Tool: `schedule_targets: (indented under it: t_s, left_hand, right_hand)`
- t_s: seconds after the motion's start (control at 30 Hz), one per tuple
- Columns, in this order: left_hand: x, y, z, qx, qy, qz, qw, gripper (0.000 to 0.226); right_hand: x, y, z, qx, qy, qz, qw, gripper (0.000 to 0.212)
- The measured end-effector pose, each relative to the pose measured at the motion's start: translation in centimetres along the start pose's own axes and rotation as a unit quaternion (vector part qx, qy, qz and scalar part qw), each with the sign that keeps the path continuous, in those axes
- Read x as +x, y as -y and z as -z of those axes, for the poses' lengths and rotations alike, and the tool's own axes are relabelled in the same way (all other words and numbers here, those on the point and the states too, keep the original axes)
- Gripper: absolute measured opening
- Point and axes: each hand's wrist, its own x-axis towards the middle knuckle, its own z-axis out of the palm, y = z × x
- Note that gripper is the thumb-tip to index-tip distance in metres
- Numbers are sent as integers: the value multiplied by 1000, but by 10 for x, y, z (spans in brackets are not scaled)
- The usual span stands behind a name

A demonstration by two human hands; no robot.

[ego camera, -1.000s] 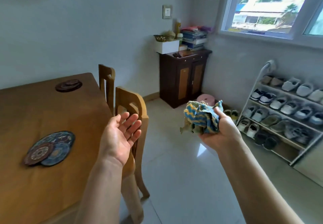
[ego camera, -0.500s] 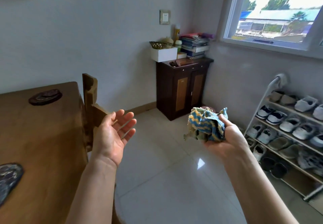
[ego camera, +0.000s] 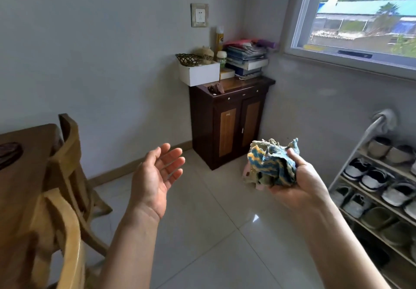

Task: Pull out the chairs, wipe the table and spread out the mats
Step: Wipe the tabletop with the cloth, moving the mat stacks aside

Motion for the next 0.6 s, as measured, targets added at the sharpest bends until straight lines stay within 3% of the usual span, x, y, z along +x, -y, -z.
schedule_targets:
  t_s: [0.3,0.6]
  left_hand:
    - [160,36,-94,12,-37,7,999,21]
    - [326,40,-192,-25,-79,-5,997,22]
  right_hand:
    - [196,68,-31,-11,-6,-69,998,37]
    - [385,143,-107,-48,26,-95,994,34]
